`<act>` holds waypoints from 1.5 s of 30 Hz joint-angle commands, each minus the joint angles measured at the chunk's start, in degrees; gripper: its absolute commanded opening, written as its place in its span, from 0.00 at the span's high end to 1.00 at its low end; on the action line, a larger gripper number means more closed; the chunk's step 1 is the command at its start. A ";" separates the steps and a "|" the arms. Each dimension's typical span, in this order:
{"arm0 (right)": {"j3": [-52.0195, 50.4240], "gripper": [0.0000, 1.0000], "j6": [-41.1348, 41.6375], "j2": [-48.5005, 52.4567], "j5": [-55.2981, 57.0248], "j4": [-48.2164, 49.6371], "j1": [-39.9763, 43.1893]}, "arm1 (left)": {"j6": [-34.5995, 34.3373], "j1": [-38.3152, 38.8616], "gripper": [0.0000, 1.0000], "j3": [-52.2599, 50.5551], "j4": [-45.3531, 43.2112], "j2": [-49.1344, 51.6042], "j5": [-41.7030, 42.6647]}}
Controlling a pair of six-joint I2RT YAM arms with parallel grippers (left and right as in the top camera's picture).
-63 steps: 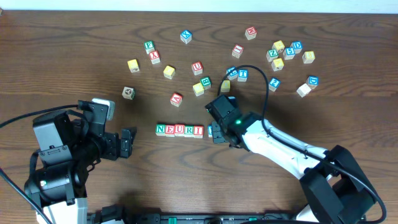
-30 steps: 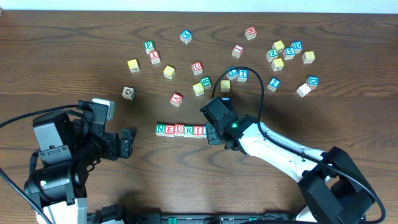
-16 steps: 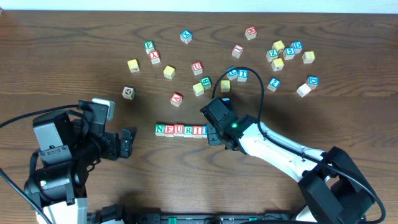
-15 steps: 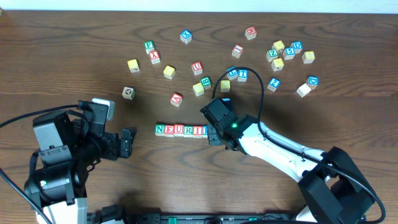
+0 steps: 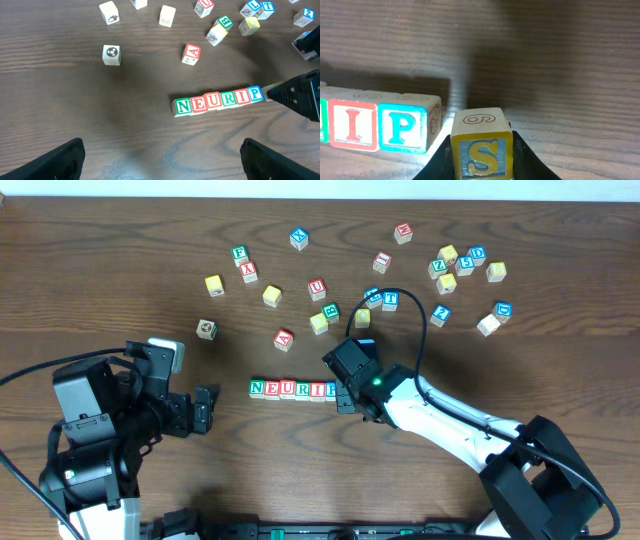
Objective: Spell out NEURIPS
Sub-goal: 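Lower the S block to the table right of the blue P block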
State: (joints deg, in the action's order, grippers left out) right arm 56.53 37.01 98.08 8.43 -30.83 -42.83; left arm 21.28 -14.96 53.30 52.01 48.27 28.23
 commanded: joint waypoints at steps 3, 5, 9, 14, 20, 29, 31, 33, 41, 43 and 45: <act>0.76 0.99 2.21 1.42 2.43 0.37 -0.39 | 0.96 -0.28 0.02 1.09 -0.17 -0.04 0.70; 0.76 0.99 2.40 2.49 2.40 0.61 -0.39 | 0.98 -0.28 0.02 1.09 -0.17 -0.04 0.70; 0.79 0.99 2.38 3.10 2.60 1.27 -0.39 | 0.96 -0.28 0.02 1.09 -0.17 -0.04 0.70; 0.79 0.99 2.36 3.08 2.62 1.66 -0.39 | 0.98 -0.28 0.02 1.09 -0.17 -0.04 0.70; 0.79 0.99 2.36 3.08 2.64 1.79 -0.37 | 0.98 -0.28 0.02 1.09 -0.17 -0.04 0.70; 0.81 0.77 2.38 3.06 2.86 1.81 -0.35 | 0.98 -0.28 0.02 1.09 -0.17 -0.04 0.70; 0.81 0.73 2.38 3.06 2.86 1.81 -0.35 | 0.98 -0.28 0.02 1.09 -0.17 -0.04 0.70; 0.81 0.63 2.38 3.06 2.86 1.81 -0.35 | 0.98 -0.28 0.02 1.09 -0.17 -0.04 0.70; 0.81 0.60 2.38 3.06 2.86 1.75 -0.35 | 0.98 -0.28 0.02 1.09 -0.17 -0.04 0.70; 0.81 0.61 2.38 3.06 2.89 1.73 -0.35 | 0.98 -0.28 0.02 1.09 -0.17 -0.04 0.70; 0.85 0.61 2.38 3.06 3.04 1.70 -0.35 | 0.98 -0.28 0.02 1.09 -0.17 -0.04 0.70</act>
State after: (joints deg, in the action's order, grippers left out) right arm 56.60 38.79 100.68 10.17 -29.10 -42.83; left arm 21.30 -14.96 53.30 52.01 48.27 28.23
